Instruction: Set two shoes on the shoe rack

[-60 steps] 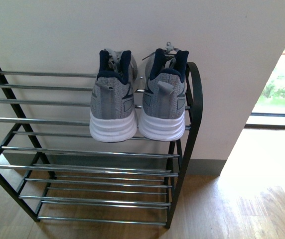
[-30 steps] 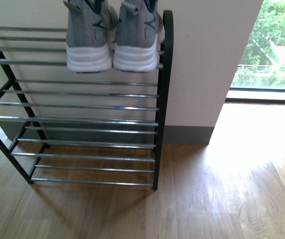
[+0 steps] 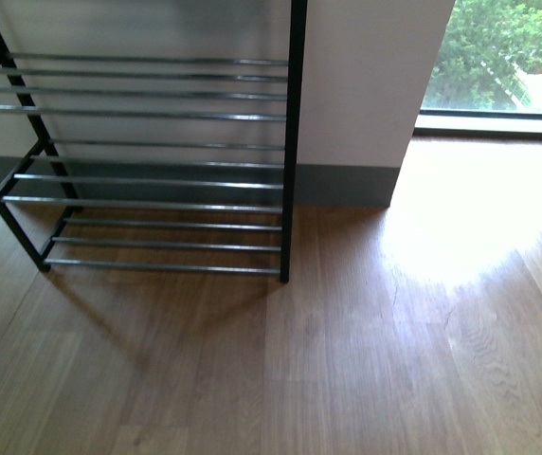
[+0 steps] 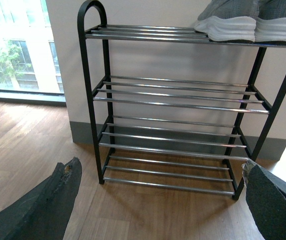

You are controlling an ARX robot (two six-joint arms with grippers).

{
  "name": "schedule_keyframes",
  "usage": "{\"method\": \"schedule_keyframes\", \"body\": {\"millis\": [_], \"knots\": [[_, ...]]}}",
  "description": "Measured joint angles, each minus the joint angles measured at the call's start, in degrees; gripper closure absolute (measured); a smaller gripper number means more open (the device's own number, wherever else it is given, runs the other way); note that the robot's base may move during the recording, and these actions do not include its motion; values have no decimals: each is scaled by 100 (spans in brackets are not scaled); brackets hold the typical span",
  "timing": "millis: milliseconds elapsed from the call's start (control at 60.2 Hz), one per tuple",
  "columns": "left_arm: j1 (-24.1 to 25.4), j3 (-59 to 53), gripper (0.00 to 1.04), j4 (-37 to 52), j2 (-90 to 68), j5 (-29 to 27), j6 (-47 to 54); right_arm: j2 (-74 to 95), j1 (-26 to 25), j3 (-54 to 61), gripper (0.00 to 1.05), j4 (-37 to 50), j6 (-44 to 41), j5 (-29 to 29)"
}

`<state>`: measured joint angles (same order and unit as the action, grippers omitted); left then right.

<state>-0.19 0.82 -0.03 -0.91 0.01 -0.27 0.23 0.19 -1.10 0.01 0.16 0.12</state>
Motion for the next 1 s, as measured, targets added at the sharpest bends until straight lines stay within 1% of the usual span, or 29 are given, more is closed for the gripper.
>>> {"method": "schedule_keyframes", "body": {"millis": [997], "knots": [[0,0,9,0,0,-17,0,0,0,0,9,-2,0,-20]]}}
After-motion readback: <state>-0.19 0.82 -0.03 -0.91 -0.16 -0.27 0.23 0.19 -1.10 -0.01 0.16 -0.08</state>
